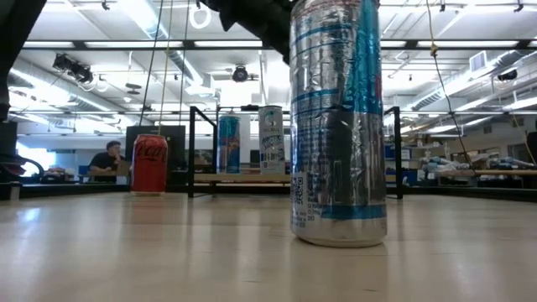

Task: Place canned beverage on shelf
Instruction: Put the white-blue soda can aligned with the other white-blue soda can on the shelf

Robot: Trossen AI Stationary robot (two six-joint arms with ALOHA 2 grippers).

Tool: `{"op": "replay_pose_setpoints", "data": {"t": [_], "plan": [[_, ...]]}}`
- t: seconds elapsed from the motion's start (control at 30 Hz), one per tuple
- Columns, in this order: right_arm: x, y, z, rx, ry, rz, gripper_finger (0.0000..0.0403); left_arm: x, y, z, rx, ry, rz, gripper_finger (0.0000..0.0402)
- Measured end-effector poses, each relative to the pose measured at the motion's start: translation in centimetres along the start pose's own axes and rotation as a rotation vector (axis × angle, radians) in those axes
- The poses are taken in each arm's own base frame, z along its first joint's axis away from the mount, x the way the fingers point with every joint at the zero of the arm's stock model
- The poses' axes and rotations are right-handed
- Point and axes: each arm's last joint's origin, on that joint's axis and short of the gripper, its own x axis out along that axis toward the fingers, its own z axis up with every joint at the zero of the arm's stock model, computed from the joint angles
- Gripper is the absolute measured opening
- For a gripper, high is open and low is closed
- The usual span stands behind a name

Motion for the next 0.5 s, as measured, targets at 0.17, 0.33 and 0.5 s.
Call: {"op": "replay_pose_setpoints", "data": {"t": [0.17,0.33,0.5], "plan": [[0.00,0.00,-0.03,0.000,0.003,0.000,0.0321,0.59,0.04,-0.30,0.000,0.002,0.003,0.0318],[0.00,-0.01,-0.02,0.000,0.002,0.000,0.0321,0.97,0.10,-0.56,0.000,0.010,0.004,0.0318],[0.03,-0.01,0.02,0.000,0.000,0.000,0.0321,1.00,0.09,-0.66,-0.001,0.016,0.002,0.0318]]}}
